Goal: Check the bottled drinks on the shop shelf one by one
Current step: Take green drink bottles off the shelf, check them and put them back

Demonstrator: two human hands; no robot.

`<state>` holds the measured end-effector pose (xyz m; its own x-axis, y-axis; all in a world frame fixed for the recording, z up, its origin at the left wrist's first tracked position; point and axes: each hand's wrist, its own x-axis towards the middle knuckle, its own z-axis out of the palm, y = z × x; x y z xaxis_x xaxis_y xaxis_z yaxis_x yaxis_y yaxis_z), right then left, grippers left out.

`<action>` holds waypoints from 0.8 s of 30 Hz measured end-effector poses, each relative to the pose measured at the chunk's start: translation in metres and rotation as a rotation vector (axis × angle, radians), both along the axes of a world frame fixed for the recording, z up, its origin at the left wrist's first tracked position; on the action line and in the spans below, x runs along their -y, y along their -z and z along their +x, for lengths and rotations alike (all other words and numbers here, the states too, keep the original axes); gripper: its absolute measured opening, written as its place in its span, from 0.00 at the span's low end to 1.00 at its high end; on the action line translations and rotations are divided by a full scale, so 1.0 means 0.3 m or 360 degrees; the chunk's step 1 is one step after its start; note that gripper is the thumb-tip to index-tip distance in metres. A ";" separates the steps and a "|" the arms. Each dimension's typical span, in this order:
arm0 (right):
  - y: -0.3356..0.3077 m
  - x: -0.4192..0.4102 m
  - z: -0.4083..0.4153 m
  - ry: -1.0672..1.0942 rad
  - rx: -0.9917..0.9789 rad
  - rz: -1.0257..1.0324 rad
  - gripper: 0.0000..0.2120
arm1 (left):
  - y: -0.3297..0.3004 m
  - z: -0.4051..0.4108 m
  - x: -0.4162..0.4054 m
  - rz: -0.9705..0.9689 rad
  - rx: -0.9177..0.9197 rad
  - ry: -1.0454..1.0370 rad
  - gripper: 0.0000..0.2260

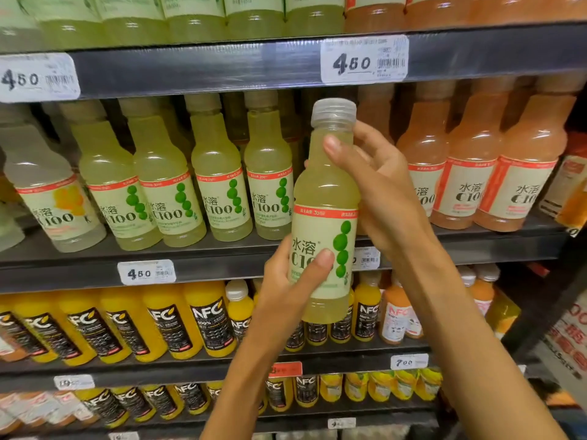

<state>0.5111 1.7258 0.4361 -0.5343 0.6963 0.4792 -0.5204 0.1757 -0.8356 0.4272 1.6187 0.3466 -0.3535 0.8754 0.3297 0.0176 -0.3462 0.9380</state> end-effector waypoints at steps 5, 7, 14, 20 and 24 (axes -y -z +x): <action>-0.001 -0.010 0.005 -0.0579 0.0056 -0.0359 0.19 | 0.025 0.028 0.060 -0.0178 0.0390 0.0464 0.35; 0.000 0.008 -0.006 -0.0681 0.0020 -0.0401 0.17 | 0.034 0.035 0.069 -0.0265 0.0390 0.0488 0.40; -0.013 0.030 0.002 -0.0091 0.0112 -0.0096 0.12 | 0.015 0.016 0.093 -0.0183 0.0012 0.0136 0.24; -0.016 0.026 -0.006 -0.0384 0.0179 -0.0261 0.15 | 0.017 0.033 0.094 -0.0198 0.0374 0.0373 0.26; -0.001 0.030 -0.033 -0.0637 -0.0030 -0.0548 0.12 | 0.023 0.031 0.100 -0.0225 0.0579 0.0624 0.32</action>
